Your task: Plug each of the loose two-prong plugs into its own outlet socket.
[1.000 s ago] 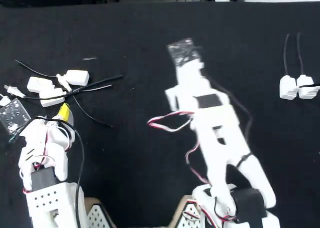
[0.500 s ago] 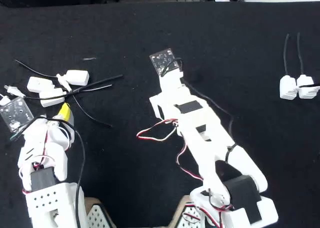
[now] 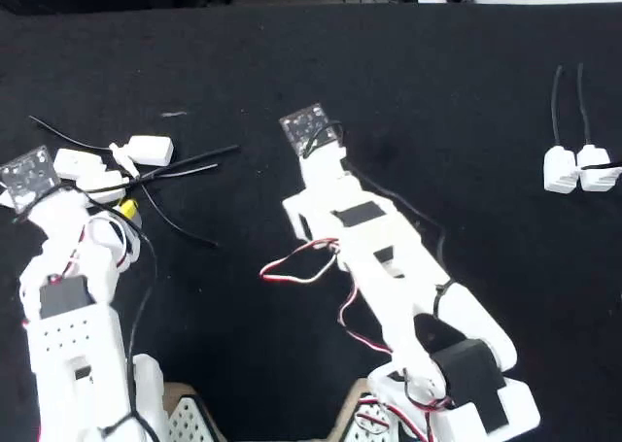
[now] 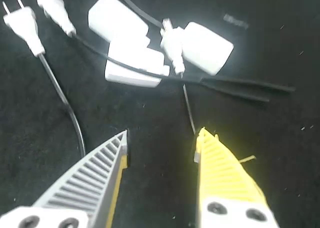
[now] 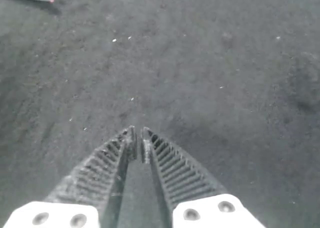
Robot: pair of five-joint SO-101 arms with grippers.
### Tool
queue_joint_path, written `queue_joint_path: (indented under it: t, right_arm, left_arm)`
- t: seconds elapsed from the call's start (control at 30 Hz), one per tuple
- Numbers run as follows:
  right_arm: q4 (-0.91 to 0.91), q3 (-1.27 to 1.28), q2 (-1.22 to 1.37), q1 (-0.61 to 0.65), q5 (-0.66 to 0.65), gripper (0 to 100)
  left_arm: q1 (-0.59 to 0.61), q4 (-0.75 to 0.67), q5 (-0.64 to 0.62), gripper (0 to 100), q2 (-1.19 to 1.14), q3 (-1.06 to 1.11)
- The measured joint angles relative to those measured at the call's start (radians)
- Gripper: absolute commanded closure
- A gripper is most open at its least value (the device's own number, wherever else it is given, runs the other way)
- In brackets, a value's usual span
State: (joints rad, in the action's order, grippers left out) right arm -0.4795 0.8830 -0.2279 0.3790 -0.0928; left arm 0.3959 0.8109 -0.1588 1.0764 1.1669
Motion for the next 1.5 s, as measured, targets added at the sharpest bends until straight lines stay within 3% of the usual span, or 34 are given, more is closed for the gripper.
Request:
queue_joint_path:
  t: [0.3,0.77,1.5]
  right_arm:
    - [0.137,0.084,0.0,0.018,0.002,98.7]
    - [0.147,0.084,0.0,0.018,0.002,98.7]
    - [0.147,0.084,0.0,0.054,0.002,98.7]
  left_arm:
    - [0.0,-0.002,0.063,78,-0.098,-0.094]
    - [0.0,0.015,0.081,77,-0.494,-0.328]
    - [0.002,0.015,0.081,77,-0.781,-0.557]
